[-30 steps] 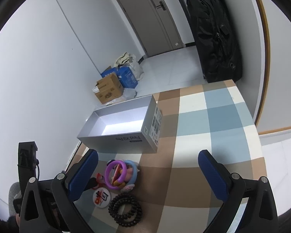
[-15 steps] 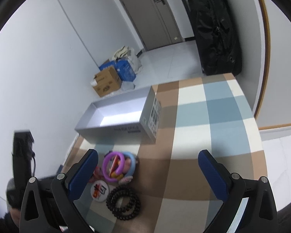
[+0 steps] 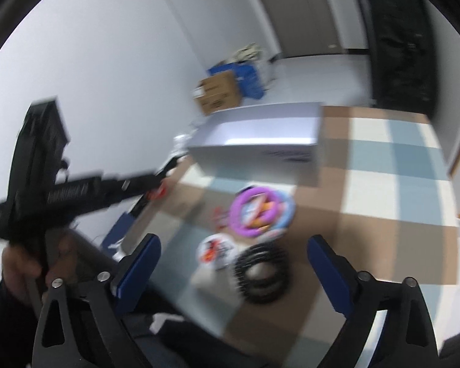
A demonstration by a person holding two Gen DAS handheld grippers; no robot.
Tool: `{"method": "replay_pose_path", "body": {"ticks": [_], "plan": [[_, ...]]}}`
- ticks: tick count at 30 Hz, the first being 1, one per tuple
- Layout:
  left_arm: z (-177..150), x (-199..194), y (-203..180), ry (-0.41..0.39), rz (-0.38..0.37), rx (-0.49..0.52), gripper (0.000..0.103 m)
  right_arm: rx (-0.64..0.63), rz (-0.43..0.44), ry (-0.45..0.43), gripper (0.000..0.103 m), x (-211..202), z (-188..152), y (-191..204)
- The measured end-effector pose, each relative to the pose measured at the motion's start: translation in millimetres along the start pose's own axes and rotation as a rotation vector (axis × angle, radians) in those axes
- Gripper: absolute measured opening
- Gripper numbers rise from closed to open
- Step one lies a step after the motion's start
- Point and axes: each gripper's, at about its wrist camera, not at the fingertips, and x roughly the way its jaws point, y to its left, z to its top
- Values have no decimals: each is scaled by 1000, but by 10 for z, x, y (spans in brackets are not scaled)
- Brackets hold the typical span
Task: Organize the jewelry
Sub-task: 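Grasp the red keychain with the left gripper while the right gripper grasps the white China badge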
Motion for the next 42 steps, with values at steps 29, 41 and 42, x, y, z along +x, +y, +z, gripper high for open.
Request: {"method": "replay_pose_path", "body": {"ticks": [29, 41, 42], "plan": [[90, -21, 309, 45, -54, -83, 24, -302, -187, 344, 42, 995, 49, 381], [93, 40, 229, 53, -39, -59, 24, -213, -92, 194, 42, 625, 163, 242], [109, 59, 199, 56, -40, -51, 24, -203, -85, 182, 42, 613, 196, 274]]}}
